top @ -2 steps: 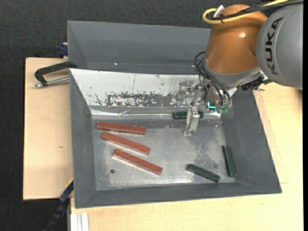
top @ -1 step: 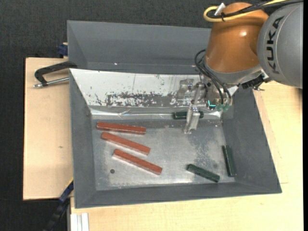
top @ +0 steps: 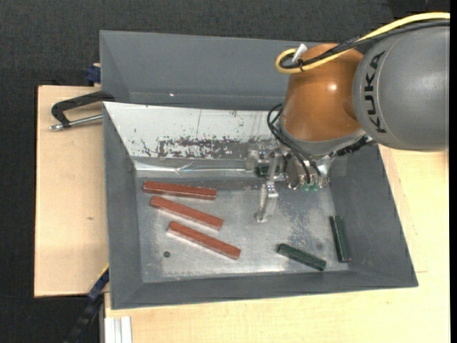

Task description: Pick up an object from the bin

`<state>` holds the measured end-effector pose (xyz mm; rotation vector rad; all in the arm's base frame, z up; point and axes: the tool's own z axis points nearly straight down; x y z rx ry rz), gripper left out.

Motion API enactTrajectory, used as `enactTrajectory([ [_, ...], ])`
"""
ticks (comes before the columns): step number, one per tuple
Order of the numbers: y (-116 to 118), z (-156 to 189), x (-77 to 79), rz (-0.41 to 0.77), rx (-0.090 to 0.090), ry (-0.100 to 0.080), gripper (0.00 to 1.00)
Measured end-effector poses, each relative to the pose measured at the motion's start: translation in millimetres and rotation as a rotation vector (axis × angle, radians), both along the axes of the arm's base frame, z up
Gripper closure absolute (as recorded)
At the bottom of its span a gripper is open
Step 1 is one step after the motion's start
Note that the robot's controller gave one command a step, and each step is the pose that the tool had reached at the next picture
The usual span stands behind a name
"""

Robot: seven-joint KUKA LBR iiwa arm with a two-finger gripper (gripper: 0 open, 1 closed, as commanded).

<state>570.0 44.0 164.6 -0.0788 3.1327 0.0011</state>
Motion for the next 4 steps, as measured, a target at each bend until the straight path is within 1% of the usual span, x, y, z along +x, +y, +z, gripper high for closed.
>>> enactTrajectory([
  [1, 4, -15, -4.1, 0.012, 0.001, 0.003, 0.00],
  [2, 26, -37, -31.7, 0.052, -0.001, 0.015, 0.00],
  [3, 38, -48, -21.8, 0.278, 0.000, 0.001, 0.00],
  [4, 49, -67, -26.0, 0.186, 0.000, 0.005, 0.00],
])
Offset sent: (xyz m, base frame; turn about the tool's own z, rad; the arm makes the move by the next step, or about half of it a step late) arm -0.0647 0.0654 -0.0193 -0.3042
